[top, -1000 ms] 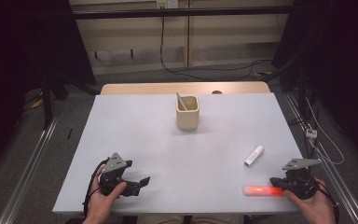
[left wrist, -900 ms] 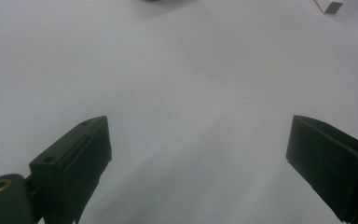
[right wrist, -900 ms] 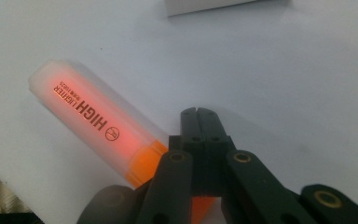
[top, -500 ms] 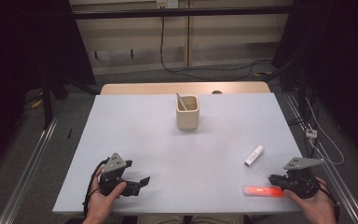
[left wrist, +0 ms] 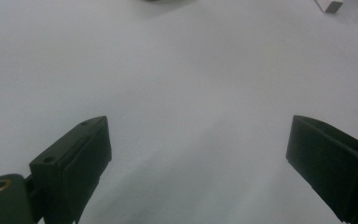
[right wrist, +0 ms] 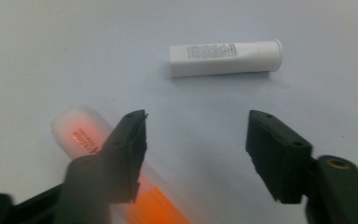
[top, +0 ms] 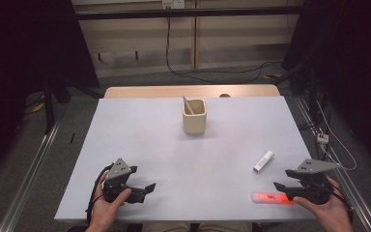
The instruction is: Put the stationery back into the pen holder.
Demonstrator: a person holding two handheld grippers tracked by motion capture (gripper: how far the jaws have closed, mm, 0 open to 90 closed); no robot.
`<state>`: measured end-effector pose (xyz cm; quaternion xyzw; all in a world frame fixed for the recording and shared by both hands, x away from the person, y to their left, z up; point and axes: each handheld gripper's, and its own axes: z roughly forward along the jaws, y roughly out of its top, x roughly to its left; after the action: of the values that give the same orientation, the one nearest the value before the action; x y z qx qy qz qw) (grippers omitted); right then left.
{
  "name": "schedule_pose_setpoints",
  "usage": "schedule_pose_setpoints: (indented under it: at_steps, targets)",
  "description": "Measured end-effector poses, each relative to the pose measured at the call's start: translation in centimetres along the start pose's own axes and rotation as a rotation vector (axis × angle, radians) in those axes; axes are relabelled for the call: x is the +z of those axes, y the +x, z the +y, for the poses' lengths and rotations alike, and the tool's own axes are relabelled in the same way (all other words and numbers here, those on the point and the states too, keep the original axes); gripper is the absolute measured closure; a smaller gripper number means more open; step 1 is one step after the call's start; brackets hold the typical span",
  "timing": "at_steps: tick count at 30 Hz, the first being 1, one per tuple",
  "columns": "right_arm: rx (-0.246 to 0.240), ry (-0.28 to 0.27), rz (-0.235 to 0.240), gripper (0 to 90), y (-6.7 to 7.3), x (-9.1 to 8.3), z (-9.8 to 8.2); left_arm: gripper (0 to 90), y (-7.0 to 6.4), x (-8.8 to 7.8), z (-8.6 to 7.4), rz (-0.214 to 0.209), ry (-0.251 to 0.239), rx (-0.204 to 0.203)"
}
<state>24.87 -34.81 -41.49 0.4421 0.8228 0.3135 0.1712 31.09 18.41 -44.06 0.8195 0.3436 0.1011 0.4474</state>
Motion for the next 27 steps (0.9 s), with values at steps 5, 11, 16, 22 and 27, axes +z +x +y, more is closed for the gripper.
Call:
schedule_pose_setpoints:
  at_steps: [5,11,16,22,27]
  targets:
    - [-0.028,0.024,0.062,24.2,-0.2,-0.5,0.1,6.4,-0.1,0.0,0.0,0.003,-0.002,0.0]
    - [-0.062,0.058,0.103,24.3,-0.6,-0.9,0.3,6.4,0.0,0.1,0.0,-0.001,0.002,-0.001]
    - [-0.109,0.12,0.146,26.3,-0.3,-0.4,0.1,6.4,-0.1,0.1,0.0,0.0,0.003,-0.001]
    - [-0.189,0.212,0.206,37.3,0.2,0.2,0.2,6.4,0.0,0.1,0.0,-0.001,0.013,0.004]
    - [-0.254,0.26,0.233,43.4,0.4,0.6,0.5,6.4,0.0,0.1,0.0,0.001,0.009,0.003]
